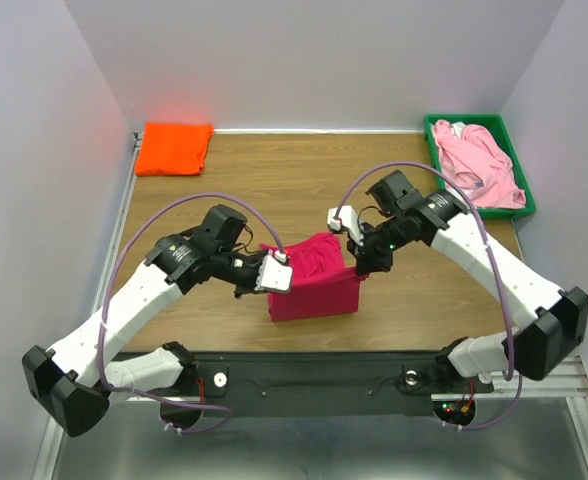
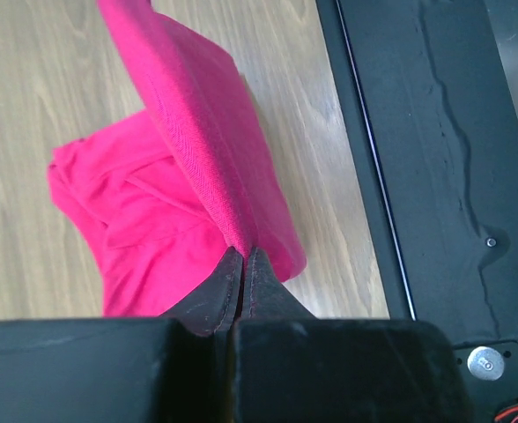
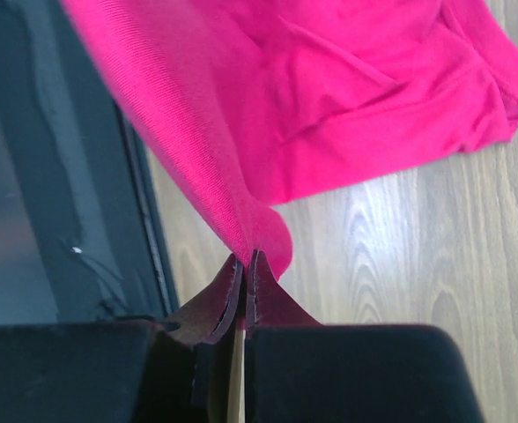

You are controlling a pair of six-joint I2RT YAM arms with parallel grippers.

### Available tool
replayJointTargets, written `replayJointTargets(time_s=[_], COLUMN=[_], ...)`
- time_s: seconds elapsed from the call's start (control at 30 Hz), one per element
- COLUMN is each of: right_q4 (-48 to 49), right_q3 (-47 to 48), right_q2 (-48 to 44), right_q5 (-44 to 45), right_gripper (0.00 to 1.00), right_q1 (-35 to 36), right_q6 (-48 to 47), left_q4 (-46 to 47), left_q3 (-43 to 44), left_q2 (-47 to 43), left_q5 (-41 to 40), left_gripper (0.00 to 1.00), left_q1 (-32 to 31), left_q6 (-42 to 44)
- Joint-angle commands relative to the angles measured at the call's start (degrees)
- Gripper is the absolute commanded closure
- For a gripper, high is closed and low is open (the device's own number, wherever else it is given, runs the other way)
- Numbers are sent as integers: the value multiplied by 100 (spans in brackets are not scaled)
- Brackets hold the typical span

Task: Fold and stack the t-shirts
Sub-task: Fold the tshirt

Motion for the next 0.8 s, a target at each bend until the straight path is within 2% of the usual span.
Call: replayJointTargets(time_s=[0.0, 0.27, 0.4, 0.57, 0.77], right_q4=[28, 301, 292, 292, 301], right_q3=[325, 719, 1194, 1800, 2416], right_q2=[357, 1227, 1798, 2484, 3616], right_q5=[445, 718, 631, 596, 578], right_gripper=[99, 99, 99, 99, 99], right_q1=[-27, -88, -246, -431, -721], right_q6=[-312, -690, -752, -1015, -1322], left_q4=[-21, -64, -520, -636, -154], left_q3=[-114, 104, 517, 1009, 1466], left_q2=[245, 1052, 1554, 2344, 3389], left_q5=[5, 66, 294, 242, 128], left_gripper=[100, 100, 100, 100, 100], left_q1=[46, 538, 1231, 1680, 1953], left_q6=[-19, 587, 1323, 1764, 1494])
